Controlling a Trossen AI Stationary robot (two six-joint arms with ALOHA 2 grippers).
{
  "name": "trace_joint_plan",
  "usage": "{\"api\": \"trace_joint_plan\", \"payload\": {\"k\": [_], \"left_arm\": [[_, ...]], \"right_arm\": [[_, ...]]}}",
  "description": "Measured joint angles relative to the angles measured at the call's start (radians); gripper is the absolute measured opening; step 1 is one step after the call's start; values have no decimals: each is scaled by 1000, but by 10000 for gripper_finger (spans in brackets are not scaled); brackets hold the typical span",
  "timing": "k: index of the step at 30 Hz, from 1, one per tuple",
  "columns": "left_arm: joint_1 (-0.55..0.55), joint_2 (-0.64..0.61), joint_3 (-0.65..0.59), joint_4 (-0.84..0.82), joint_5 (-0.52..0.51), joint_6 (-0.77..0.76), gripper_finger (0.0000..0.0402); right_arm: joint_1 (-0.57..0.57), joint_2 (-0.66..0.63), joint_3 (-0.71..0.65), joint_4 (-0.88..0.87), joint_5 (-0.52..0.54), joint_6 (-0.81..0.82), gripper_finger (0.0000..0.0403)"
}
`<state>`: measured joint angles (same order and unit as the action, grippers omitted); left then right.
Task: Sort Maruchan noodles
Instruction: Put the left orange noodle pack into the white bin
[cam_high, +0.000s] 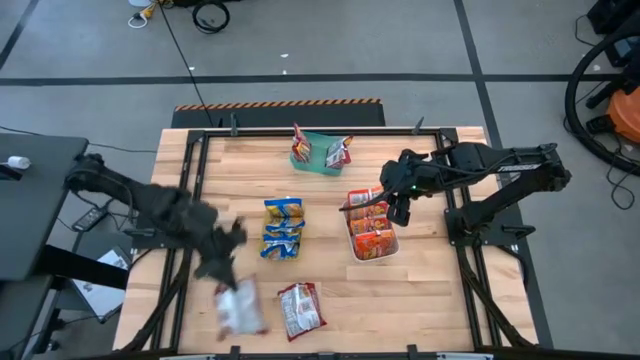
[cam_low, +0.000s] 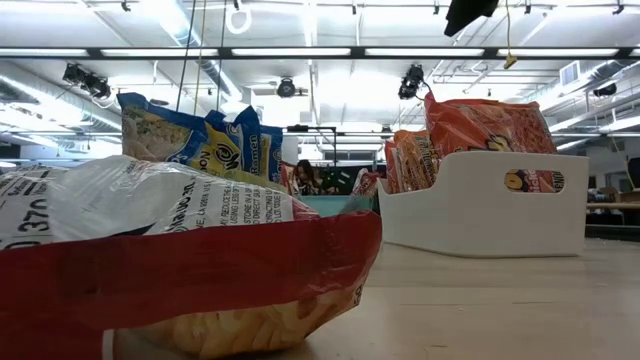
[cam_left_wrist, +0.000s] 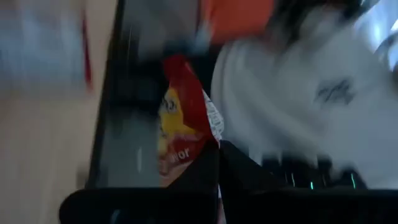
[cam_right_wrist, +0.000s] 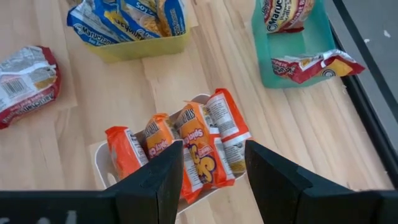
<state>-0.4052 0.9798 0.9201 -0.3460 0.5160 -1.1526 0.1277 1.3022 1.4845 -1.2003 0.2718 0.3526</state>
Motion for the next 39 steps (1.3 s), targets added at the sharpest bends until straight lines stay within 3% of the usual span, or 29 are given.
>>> {"api": "trace_joint_plan", "payload": {"k": [6, 11, 15, 20, 27, 34, 39], "left_arm": [[281, 17, 64, 163, -199, 178, 1], [519, 98, 64, 165, -313, 283, 1], [687, 257, 62, 265, -322, 261, 1], [842, 446, 62, 427, -367, 122, 1], [921, 637, 173, 392, -386, 118, 0], [932, 779, 399, 144, -505, 226, 0], [941, 790, 451, 25, -614, 233, 0]], "right_arm": [[-25, -3, 0, 0, -4, -46, 177], [-38, -6, 0, -11, -10, -68, 177], [-45, -11, 0, -14, -11, -75, 177], [-46, -16, 0, -14, -11, -87, 177], [-46, -16, 0, -20, -11, -95, 177], [-46, -16, 0, -23, -19, -94, 177], [-46, -16, 0, -32, -31, -94, 177]]}}
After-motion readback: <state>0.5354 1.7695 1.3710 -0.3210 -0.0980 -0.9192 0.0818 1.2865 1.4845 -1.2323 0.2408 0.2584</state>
